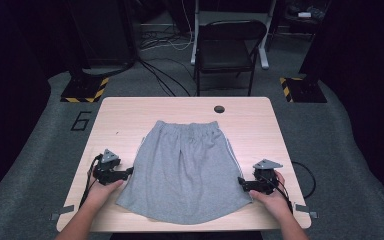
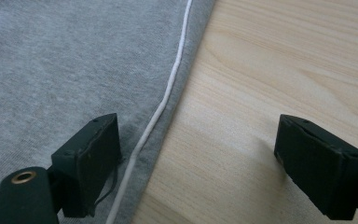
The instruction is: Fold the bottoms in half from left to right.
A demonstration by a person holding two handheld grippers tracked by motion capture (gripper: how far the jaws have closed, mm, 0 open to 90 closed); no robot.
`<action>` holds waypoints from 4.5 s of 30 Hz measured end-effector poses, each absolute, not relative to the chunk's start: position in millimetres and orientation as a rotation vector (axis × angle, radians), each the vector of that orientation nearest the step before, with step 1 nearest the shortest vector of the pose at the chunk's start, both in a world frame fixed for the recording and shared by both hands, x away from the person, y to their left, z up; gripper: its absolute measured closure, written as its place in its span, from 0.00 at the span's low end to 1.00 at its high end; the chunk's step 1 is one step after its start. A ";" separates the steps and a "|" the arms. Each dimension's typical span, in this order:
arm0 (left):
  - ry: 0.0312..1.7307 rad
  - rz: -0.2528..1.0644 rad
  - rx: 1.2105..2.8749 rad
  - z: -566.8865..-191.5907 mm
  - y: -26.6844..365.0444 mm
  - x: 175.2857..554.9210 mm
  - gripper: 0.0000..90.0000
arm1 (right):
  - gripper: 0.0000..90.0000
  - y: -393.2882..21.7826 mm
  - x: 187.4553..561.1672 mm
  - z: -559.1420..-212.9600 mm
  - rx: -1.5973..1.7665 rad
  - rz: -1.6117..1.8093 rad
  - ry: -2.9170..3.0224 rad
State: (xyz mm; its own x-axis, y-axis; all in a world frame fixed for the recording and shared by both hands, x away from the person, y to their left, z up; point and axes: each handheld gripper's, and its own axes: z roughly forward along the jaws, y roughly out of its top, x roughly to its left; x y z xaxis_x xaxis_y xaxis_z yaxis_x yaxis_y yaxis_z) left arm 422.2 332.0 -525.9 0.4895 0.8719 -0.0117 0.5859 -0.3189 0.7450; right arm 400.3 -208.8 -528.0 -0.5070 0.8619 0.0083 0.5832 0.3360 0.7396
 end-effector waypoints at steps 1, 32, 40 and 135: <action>1.208 0.518 2.022 -525.7 331.4 422.4 0.35 | 0.15 -208.7 400.4 -528.0 1.277 0.986 2.220; 1.234 0.438 2.064 -495.7 286.9 482.3 0.50 | 0.20 -207.5 398.0 -526.4 1.298 0.981 2.219; 1.271 0.468 2.071 -498.1 275.6 497.5 0.50 | 0.20 -208.3 397.9 -526.4 1.288 0.980 2.224; 1.272 0.381 2.048 -500.7 269.6 508.7 0.93 | 0.63 24.1 338.5 -510.2 0.682 1.147 2.558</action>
State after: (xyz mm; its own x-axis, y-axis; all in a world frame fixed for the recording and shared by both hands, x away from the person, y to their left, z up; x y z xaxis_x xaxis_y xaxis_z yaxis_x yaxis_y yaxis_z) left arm 508.7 269.6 -500.7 0.4777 0.8722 -0.1051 0.6709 -0.2850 0.6846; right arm 338.5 24.1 -510.2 -0.8575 0.5129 -0.0400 0.3113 0.5792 0.7534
